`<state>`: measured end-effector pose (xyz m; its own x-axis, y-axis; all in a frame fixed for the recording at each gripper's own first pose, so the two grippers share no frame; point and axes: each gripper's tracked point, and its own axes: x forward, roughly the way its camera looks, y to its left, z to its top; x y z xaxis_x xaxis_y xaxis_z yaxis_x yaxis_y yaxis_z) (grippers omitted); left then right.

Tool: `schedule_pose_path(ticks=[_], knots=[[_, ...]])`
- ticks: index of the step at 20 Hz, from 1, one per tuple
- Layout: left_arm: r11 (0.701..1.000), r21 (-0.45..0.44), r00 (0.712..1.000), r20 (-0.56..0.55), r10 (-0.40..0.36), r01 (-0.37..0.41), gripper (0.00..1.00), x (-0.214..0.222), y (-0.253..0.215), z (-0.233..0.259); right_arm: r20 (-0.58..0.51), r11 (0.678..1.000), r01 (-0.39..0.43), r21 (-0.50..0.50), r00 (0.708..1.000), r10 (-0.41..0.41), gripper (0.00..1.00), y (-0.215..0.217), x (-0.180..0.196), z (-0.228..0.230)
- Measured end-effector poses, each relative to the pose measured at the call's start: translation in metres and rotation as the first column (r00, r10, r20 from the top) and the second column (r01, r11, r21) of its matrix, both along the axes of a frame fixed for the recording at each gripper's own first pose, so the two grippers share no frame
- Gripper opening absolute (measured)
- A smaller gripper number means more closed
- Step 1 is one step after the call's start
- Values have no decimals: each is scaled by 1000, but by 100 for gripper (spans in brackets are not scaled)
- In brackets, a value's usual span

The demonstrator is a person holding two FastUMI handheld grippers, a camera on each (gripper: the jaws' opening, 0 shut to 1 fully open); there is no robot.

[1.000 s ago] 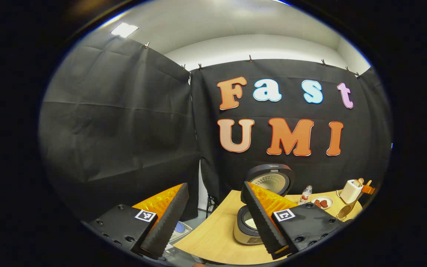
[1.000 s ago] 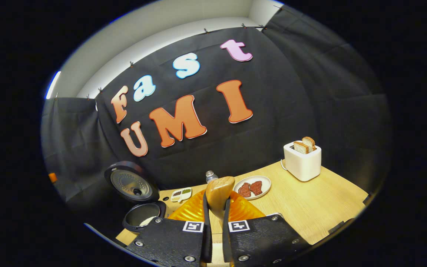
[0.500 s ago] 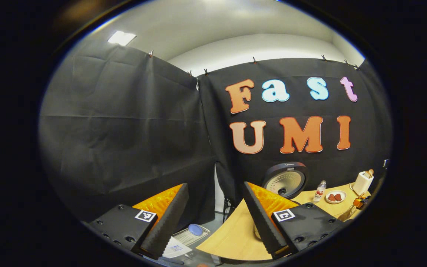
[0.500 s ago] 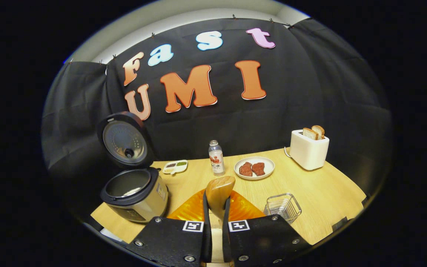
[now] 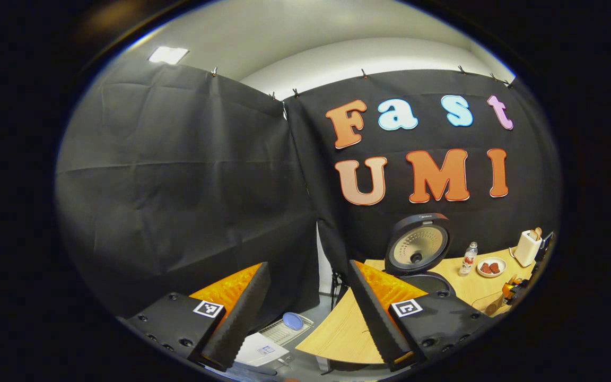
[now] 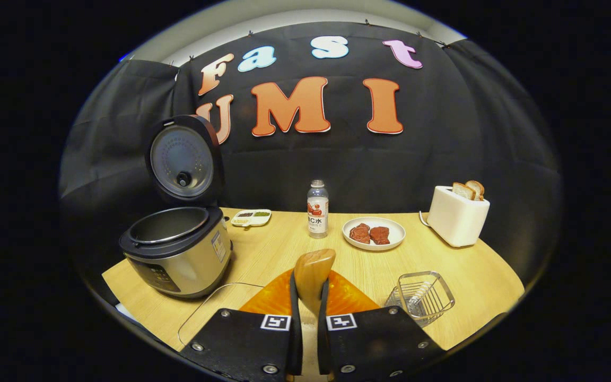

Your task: Close the left gripper, press the button to open the rice cooker; take a wooden spoon from the chopstick holder with the right hand, scoop a spoonful of rice and pour it into the rice cooker, then put the wooden spoon back into the chopstick holder.

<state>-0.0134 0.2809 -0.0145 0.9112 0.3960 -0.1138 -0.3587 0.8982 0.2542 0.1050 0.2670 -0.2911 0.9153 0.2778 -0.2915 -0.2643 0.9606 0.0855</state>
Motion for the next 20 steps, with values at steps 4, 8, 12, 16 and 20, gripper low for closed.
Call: schedule_pose_path(ticks=[4, 8, 12, 16, 20], knots=[[1000, 1, 1000, -6, -8, 8, 100, 3, -3, -3, -6, 995, -72, 62, 997, 73, 10, 19, -13, 2], [999, -24, 1000, -10, -21, 21, 98, 6, -9, -10, -42, 979, -129, 155, 990, 137, 10, 40, -32, 4], [999, -42, 1000, -15, -23, 23, 100, 8, -11, -14, -76, 964, -155, 215, 982, 174, 10, 57, -45, 4], [998, -54, 999, -23, -28, 27, 100, 14, -14, -19, -133, 932, -104, 346, 978, 158, 10, 64, -50, 1], [998, -48, 999, -30, -39, 38, 100, 17, -19, -19, -231, 852, 65, 519, 971, 66, 10, 41, -39, -13]])
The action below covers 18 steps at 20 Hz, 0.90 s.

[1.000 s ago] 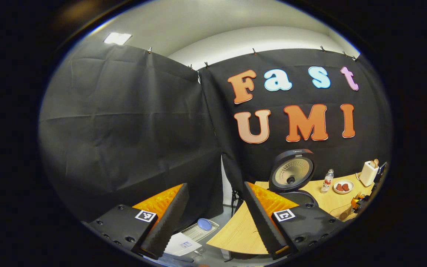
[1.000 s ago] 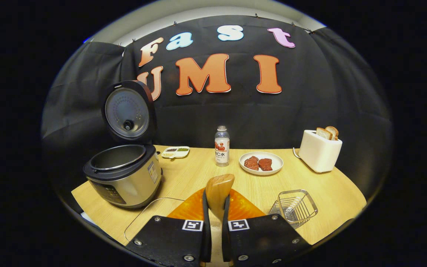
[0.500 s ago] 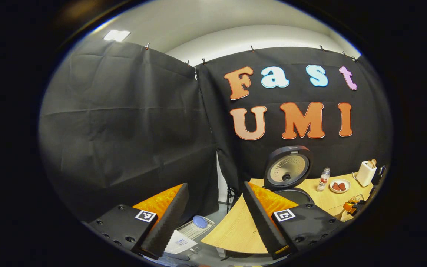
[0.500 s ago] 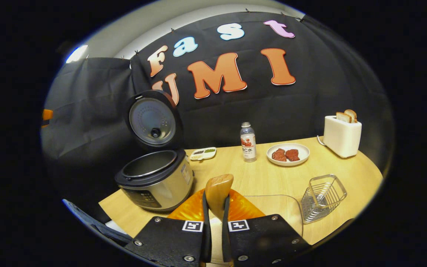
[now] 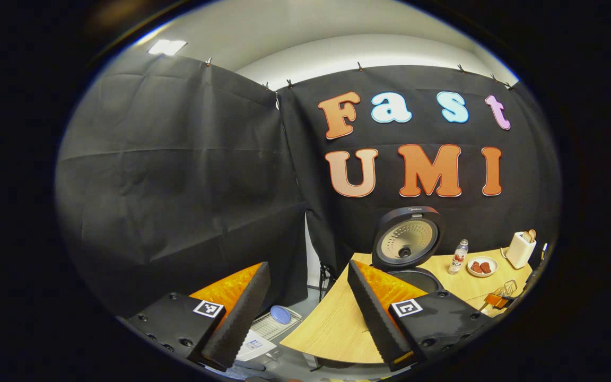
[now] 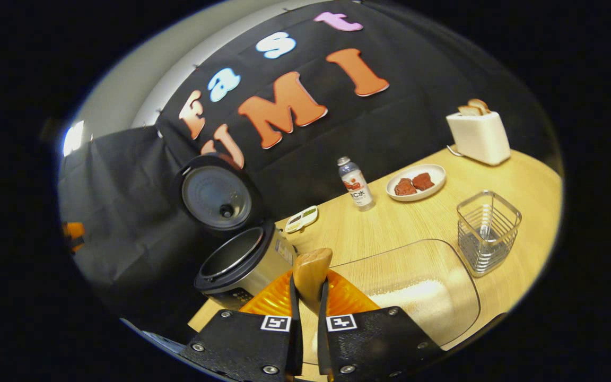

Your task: Close the left gripper, press the button to open the rice cooker; take a wooden spoon from the chopstick holder with the right hand, scoop a spoonful of rice and pour it into the rice cooker, then put the wooden spoon back into the chopstick holder.

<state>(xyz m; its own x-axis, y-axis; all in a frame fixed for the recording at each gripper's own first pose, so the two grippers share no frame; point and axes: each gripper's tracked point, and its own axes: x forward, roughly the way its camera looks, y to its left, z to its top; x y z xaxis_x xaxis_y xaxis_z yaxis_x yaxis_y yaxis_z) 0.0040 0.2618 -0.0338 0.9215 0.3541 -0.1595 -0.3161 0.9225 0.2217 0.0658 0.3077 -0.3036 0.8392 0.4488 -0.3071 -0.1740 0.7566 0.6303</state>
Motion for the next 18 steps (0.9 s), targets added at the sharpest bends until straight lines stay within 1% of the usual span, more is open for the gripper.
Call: schedule_pose_path(ticks=[1, 3, 5, 8, 11, 14, 16, 18], knots=[[1000, 4, 1000, 2, -5, 5, 100, 2, -2, 2, -46, 998, 37, 52, 998, -35, 10, -8, 3, -5], [1000, 6, 1000, 9, -22, 22, 100, 7, -8, 5, -153, 984, 103, 146, 985, -81, 10, -17, 5, -15], [999, 8, 999, 13, -42, 41, 100, 11, -16, 7, -228, 969, 145, 199, 969, -98, 10, -22, 5, -21], [998, 5, 998, 13, -56, 56, 100, 17, -22, 4, -299, 945, 195, 263, 948, -113, 10, -27, 2, -27], [998, -9, 998, 8, -70, 70, 100, 21, -28, 0, -384, 892, 280, 355, 914, -134, 10, -41, 1, -26], [996, -33, 997, 7, -78, 78, 100, 25, -33, -4, -439, 836, 365, 410, 882, -170, 10, -63, 1, -26], [995, -42, 996, 4, -85, 85, 100, 27, -36, -7, -449, 819, 400, 412, 871, -199, 10, -77, 3, -23], [996, -28, 996, 5, -85, 85, 99, 27, -36, -9, -448, 804, 417, 423, 868, -215, 10, -90, 2, -14]])
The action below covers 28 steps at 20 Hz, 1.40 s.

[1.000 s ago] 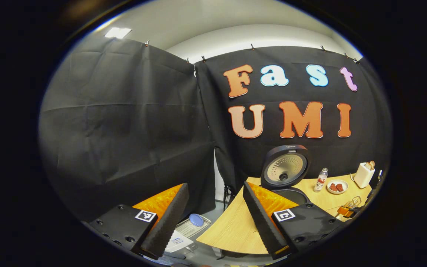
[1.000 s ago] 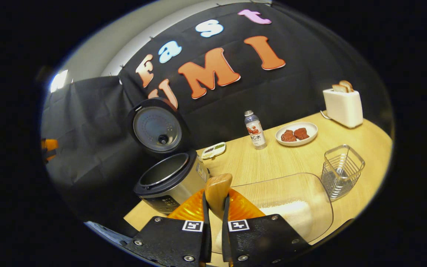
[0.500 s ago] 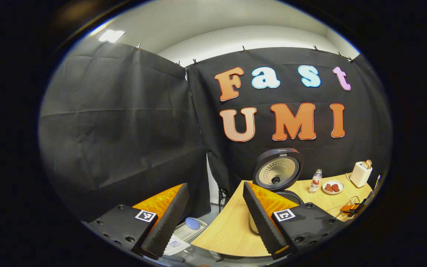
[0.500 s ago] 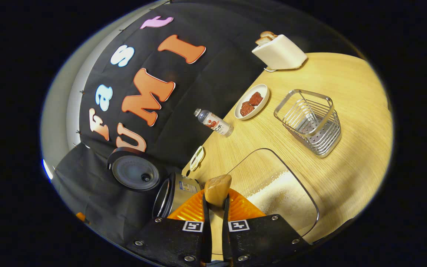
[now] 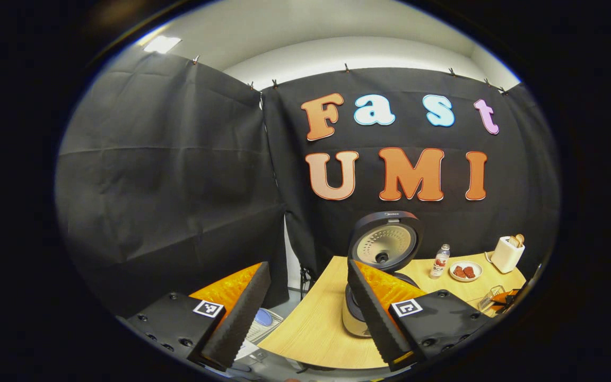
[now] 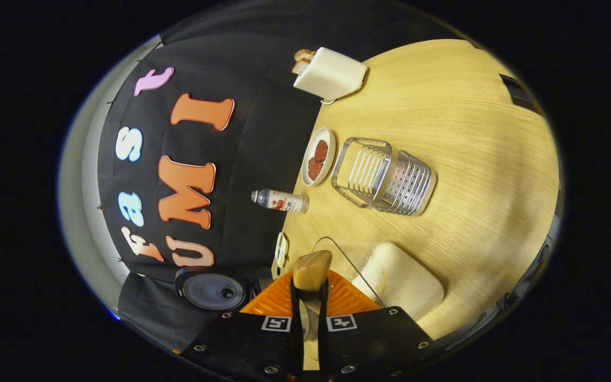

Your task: Close the left gripper, press the button to open the rice cooker; take a wooden spoon from the chopstick holder with the right hand, scoop a spoonful of rice and pour it into the rice cooker, then put the wooden spoon back into the chopstick holder.

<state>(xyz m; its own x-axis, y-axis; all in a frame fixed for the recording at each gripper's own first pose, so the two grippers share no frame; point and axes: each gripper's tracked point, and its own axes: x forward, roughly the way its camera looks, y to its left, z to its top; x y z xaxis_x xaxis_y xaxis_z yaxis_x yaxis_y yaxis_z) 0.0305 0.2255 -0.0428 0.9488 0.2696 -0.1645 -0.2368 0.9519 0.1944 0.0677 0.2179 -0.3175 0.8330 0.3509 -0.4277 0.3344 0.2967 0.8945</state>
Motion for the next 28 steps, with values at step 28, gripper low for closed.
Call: schedule_pose_path(ticks=[28], knots=[[988, -127, 996, 7, -89, 89, 100, -10, -12, -37, 139, 989, -86, 122, 988, 69, 10, 83, 79, 195]])
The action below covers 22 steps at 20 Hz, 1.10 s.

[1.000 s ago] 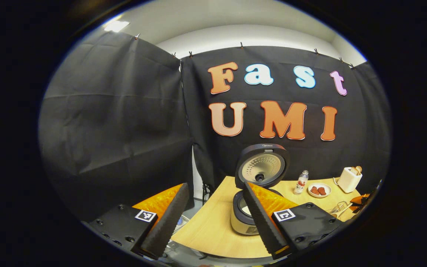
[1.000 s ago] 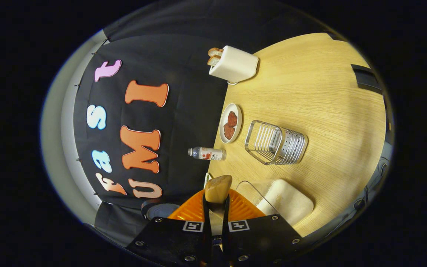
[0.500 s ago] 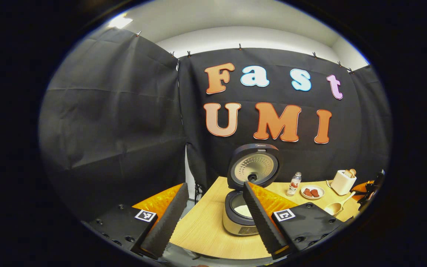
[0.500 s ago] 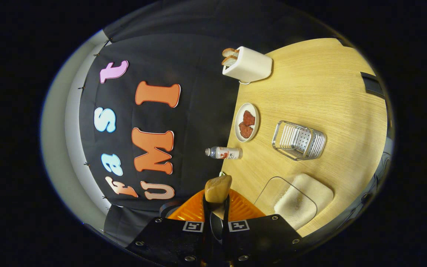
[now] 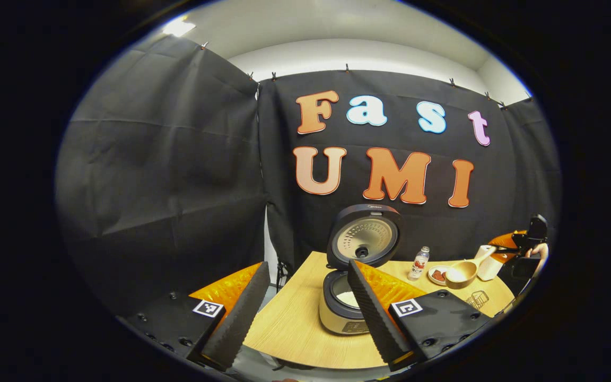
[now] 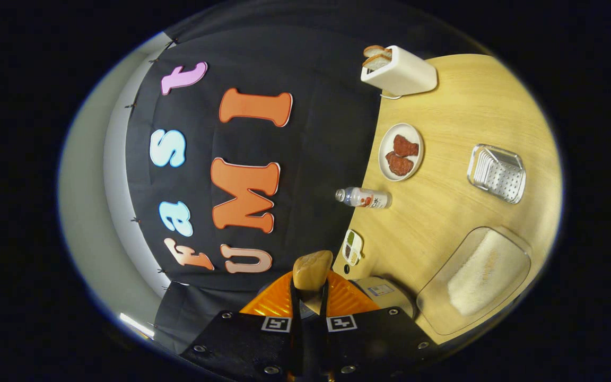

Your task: Close the left gripper, press the button to open the rice cooker; take a wooden spoon from the chopstick holder with the right hand, scoop a spoonful of rice and pour it into the rice cooker, then put the wooden spoon back into the chopstick holder.

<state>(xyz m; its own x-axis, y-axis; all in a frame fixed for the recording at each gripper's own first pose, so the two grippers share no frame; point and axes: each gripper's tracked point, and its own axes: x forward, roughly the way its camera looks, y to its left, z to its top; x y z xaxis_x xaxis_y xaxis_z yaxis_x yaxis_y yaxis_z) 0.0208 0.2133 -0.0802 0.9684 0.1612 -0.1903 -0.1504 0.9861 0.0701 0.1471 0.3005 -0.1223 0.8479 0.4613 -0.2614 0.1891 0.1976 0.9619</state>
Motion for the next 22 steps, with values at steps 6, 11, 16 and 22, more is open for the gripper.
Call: schedule_pose_path(ticks=[6, 11, 16, 22], knots=[[999, -43, 1000, -14, -5, 4, 99, -11, -3, -11, 19, 997, -60, -40, 998, 61, 10, 70, 29, 21], [999, -50, 1000, -13, -5, 5, 97, -17, -4, -14, 47, 989, -90, -113, 994, 96, 10, 118, 50, 26], [999, -44, 1000, -9, 15, -15, 97, -17, 6, -13, 73, 981, -117, -157, 989, 130, 10, 149, 64, 31], [999, -40, 999, 21, 28, -27, 97, -14, 17, 0, 129, 964, -108, -241, 981, 142, 10, 161, 77, 38]])
